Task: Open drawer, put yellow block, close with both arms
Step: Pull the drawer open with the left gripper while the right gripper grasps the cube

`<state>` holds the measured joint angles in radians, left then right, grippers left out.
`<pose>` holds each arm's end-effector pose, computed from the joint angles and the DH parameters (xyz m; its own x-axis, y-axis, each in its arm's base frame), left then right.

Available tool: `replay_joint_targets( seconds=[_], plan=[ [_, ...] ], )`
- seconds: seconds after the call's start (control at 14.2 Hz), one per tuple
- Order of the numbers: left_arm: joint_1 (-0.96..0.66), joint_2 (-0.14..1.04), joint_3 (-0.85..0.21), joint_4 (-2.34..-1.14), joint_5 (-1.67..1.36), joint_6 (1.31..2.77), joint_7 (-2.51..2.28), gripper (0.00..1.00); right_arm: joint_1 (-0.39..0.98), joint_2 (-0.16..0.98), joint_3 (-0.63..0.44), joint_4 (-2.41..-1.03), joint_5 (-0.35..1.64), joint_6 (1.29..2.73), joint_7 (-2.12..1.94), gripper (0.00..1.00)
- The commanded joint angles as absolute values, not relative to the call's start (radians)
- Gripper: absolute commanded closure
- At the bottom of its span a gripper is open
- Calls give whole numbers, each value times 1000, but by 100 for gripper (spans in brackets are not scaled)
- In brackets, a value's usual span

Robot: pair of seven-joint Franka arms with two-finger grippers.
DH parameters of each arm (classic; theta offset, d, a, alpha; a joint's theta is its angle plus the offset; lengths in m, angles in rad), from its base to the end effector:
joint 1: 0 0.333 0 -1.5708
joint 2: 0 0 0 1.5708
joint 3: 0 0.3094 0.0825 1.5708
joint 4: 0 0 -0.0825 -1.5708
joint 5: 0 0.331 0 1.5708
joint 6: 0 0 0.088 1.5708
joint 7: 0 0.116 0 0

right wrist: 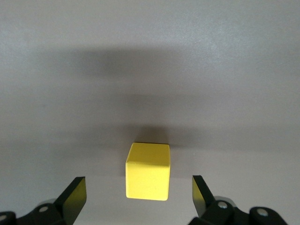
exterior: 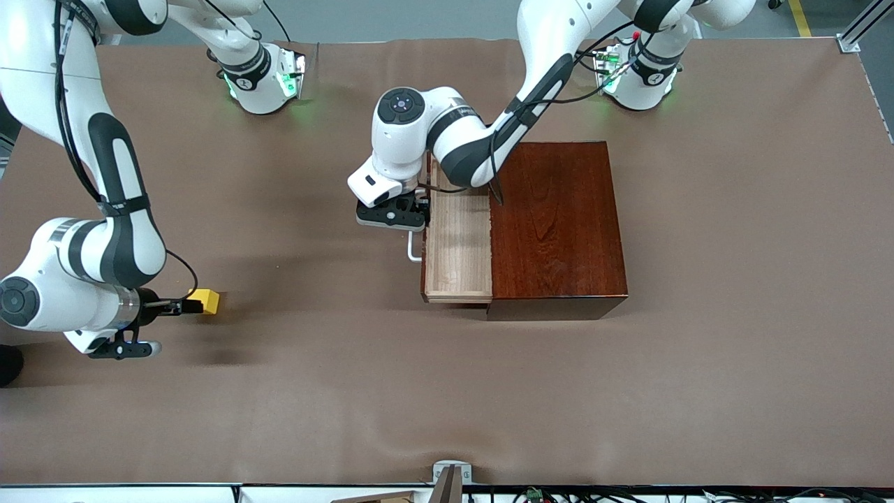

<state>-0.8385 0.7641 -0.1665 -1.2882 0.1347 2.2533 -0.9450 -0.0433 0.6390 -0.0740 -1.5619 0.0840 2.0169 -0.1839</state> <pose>0.4137 -0.5829 0.3278 0.9898 -0.0648 0.1270 -0.0857 -0.9822 0.1671 0.6293 -0.0618 0.2745 0.9840 0.0384 -0.1737 0.0289 -0.9980 -0.0566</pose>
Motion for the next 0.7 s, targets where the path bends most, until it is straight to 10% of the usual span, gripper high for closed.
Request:
replay_joint_targets(
  seconds=[0.0,0.63],
  plan=[
    [-861,732,-173,-1259,94,2192,-960,0,-44,626,-74,-1667,91,2147,-225,0],
    [-760,513,-170,-1261,25,1886,-959,0,-29,568,-74,-1905,91,2424,-235,0]
  ],
)
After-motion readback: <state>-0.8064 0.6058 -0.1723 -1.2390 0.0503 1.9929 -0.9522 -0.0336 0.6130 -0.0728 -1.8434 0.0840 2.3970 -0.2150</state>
